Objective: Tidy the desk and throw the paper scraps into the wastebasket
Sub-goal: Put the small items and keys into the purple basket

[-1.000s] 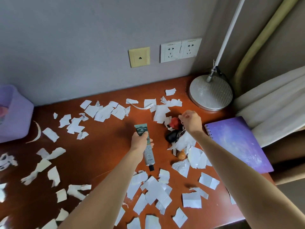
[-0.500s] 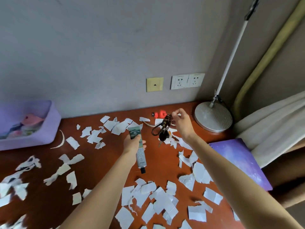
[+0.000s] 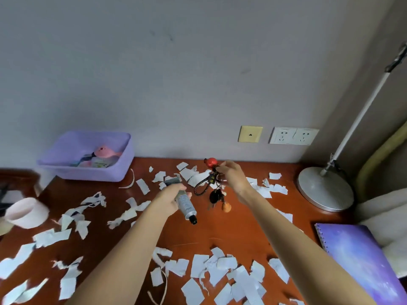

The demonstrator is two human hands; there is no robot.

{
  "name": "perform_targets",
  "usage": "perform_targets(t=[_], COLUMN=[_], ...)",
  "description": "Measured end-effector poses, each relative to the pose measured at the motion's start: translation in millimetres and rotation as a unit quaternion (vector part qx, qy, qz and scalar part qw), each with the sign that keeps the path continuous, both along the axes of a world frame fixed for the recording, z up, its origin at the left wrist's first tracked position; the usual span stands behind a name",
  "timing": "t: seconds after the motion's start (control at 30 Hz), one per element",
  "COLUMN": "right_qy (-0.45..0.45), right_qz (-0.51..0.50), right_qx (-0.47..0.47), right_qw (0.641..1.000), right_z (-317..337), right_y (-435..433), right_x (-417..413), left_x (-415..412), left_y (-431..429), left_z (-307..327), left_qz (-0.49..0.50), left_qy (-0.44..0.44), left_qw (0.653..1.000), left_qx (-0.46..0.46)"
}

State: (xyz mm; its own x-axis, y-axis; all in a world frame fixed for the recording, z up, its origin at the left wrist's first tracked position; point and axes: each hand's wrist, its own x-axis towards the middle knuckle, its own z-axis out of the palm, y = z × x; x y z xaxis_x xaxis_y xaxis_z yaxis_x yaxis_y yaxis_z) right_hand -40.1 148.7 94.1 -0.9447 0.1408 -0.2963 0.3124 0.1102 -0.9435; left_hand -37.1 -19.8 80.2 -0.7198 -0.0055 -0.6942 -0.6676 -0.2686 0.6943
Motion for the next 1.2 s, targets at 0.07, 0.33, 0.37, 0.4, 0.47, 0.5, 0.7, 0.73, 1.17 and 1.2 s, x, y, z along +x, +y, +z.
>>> perform_targets(t=[0.07,0.33,0.37,0.4,0.47,0.5,0.7,0.73,1.17,1.2], right_qy=[0.028,0.130,0.125,0.122,0.120,0.118,0.090,0.087,0.019,0.022], right_qz=[0.026,0.058,0.058,0.057,0.047,0.037,-0.020,-0.029,0.138,0.155], right_qx=[0.025,0.108,0.106,0.100,0.090,0.080,0.001,-0.020,0.095,0.116], right_qw=[0.999,0.984,0.985,0.986,0.988,0.989,0.996,0.996,0.986,0.981], right_z=[4,20,22,25,31,34,43,44,23,16], right_y=[-20,-113,-130,-147,-176,-192,-279,-290,-370,-371], right_x=[-5,-44,-53,-62,-79,-89,-149,-158,-201,-204], left_x=[-4,-34,-41,-49,-65,-75,-133,-142,-205,-208], left_y=[-18,-98,-113,-128,-154,-170,-257,-269,-346,-348], left_z=[5,19,20,21,21,21,40,44,49,47], left_qz=[0.020,0.099,0.085,0.067,0.046,0.044,-0.028,-0.030,0.068,0.079], left_qy=[0.009,0.021,0.032,0.046,0.067,0.077,0.143,0.155,0.170,0.169], left_qw=[0.999,0.994,0.996,0.997,0.996,0.996,0.988,0.987,0.972,0.971], left_qx=[0.029,0.032,0.008,-0.008,-0.023,-0.026,-0.049,-0.039,0.146,0.152])
